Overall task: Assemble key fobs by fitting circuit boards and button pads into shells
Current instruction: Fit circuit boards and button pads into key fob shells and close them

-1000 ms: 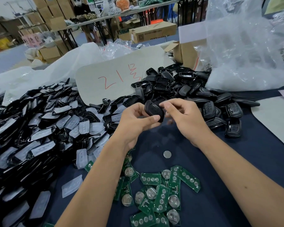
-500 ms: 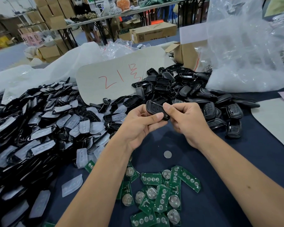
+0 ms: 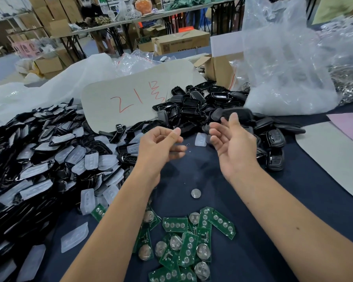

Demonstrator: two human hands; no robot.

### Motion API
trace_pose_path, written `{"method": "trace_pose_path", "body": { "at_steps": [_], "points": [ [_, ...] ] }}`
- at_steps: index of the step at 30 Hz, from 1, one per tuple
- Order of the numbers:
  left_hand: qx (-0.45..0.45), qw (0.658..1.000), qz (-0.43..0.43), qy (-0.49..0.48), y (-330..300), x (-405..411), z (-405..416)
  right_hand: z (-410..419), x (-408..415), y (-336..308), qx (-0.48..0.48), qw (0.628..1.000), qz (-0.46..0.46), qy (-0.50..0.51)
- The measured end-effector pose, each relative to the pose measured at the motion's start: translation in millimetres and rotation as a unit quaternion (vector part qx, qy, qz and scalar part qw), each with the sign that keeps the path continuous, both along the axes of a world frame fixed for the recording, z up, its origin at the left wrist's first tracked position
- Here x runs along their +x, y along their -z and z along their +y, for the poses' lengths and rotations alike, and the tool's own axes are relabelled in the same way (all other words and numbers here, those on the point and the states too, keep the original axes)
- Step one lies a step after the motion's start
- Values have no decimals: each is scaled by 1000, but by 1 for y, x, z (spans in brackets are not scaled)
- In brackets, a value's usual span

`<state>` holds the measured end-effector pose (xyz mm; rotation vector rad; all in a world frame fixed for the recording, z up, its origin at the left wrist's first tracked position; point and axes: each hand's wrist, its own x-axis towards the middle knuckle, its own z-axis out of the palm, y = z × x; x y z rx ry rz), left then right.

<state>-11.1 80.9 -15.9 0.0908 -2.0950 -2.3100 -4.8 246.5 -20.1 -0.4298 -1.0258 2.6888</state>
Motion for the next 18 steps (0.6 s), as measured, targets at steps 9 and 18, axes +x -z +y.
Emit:
{"method": "trace_pose_path", "body": {
  "at_steps": [9, 18],
  "points": [
    [-325, 933, 104, -113, -12, -14, -64, -1, 10, 4, 515, 789, 118, -313],
    [-408, 903, 81, -104, -19, -16, -118, -30, 45, -11, 714, 477, 235, -455]
  ]
}}
